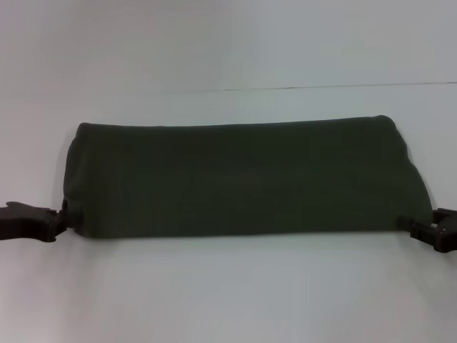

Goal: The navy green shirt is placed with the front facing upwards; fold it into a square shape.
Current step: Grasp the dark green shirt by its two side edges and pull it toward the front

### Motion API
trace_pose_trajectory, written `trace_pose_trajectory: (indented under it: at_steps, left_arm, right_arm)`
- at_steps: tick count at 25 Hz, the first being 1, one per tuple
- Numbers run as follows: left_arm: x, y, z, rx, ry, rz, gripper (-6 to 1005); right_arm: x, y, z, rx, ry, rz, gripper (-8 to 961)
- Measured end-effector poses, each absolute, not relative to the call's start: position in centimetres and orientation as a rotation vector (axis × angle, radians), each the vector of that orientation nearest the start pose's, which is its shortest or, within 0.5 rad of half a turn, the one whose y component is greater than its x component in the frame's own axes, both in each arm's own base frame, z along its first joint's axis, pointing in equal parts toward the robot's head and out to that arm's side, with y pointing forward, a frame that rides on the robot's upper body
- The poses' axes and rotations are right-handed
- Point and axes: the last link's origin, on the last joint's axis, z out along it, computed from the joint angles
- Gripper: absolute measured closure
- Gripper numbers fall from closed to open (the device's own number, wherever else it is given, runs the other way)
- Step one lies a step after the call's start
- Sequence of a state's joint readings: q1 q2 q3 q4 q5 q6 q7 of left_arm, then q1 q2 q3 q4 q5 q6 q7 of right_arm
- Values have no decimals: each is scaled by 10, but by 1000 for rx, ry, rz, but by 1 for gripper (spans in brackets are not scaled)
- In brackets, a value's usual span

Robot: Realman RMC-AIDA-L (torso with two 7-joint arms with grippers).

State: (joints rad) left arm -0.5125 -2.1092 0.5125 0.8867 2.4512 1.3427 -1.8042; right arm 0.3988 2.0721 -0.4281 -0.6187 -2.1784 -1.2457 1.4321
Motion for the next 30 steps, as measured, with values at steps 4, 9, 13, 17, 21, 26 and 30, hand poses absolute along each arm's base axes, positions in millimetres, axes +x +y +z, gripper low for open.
trace_pose_trajectory:
  at_steps: [4, 9, 13, 17, 21, 26, 30]
  left_arm:
    - [-328, 341, 39, -2369, -1112, -180, 987]
    - [-328, 341, 39, -2380, -1091, -173, 987]
    - [-328, 340, 40, -2400, -1080, -172, 987]
    - [-328, 335, 43, -2435, -1039, -170, 987]
    - [-329, 327, 47, -2452, -1018, -163, 987]
    - [-334, 311, 51, -2472, -1011, -181, 987]
    - [-338, 298, 50, -2501, -1002, -191, 987]
  right_arm:
    - [372, 306, 22, -2252, 1044, 405, 620]
    - [372, 305, 23, -2255, 1041, 405, 775]
    - [372, 304, 22, -2262, 1029, 405, 843]
    - [371, 301, 20, -2272, 1018, 411, 893]
    - [370, 294, 17, -2293, 1001, 431, 930]
    - [372, 284, 15, -2314, 987, 443, 929]
    - [375, 270, 14, -2338, 979, 461, 930]
